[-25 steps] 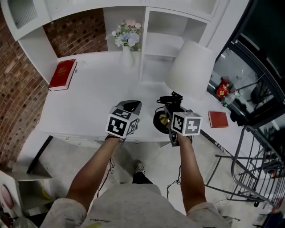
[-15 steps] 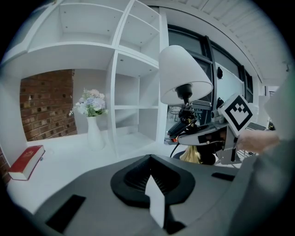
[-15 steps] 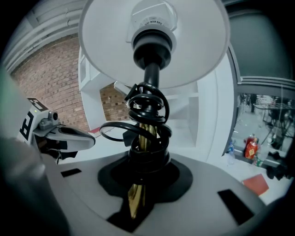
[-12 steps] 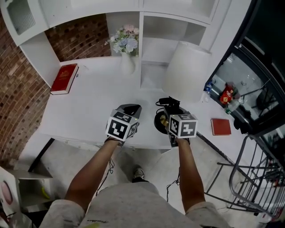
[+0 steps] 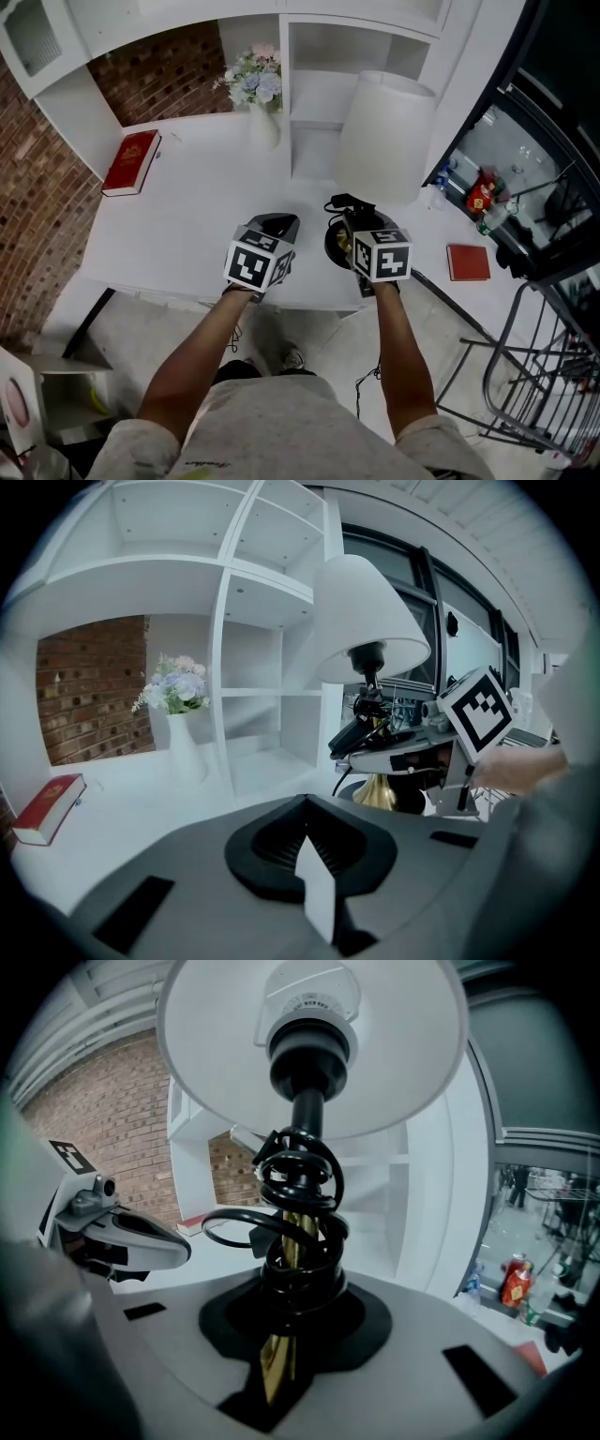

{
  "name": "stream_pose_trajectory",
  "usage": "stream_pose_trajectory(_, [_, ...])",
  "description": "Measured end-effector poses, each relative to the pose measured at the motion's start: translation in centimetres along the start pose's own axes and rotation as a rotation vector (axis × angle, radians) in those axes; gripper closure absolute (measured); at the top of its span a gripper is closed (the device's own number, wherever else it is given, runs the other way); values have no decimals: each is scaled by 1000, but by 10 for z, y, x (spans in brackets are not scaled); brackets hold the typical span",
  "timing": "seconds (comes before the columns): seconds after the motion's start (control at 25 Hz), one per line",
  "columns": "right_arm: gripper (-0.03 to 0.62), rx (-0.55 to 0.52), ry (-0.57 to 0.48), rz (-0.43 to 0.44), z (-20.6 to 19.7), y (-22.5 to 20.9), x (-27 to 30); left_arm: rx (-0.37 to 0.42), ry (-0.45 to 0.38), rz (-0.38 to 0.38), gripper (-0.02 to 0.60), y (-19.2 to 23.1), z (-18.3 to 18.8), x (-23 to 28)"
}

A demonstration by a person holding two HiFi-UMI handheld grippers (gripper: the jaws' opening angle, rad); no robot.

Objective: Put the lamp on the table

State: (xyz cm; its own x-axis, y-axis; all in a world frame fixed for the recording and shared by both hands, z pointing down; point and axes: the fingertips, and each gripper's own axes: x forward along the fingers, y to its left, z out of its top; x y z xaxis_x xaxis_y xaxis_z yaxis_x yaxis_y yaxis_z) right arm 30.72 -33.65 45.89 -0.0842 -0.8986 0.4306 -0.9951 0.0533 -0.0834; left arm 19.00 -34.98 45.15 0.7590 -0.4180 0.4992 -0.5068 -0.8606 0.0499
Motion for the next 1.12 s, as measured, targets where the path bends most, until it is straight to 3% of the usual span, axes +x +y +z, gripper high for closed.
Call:
stream_pose_trajectory(0.28, [516, -17, -38, -21, 2, -3, 11, 7, 0, 20, 584, 13, -9, 3])
stream_pose_trajectory(0.56, [517, -59, -89, -36, 0, -2, 21, 22, -23, 103, 584, 30, -14, 7])
stream_pose_trajectory(1.12, [519, -106, -146, 0, -5, -6, 43, -9, -60, 149, 584, 24, -8, 16])
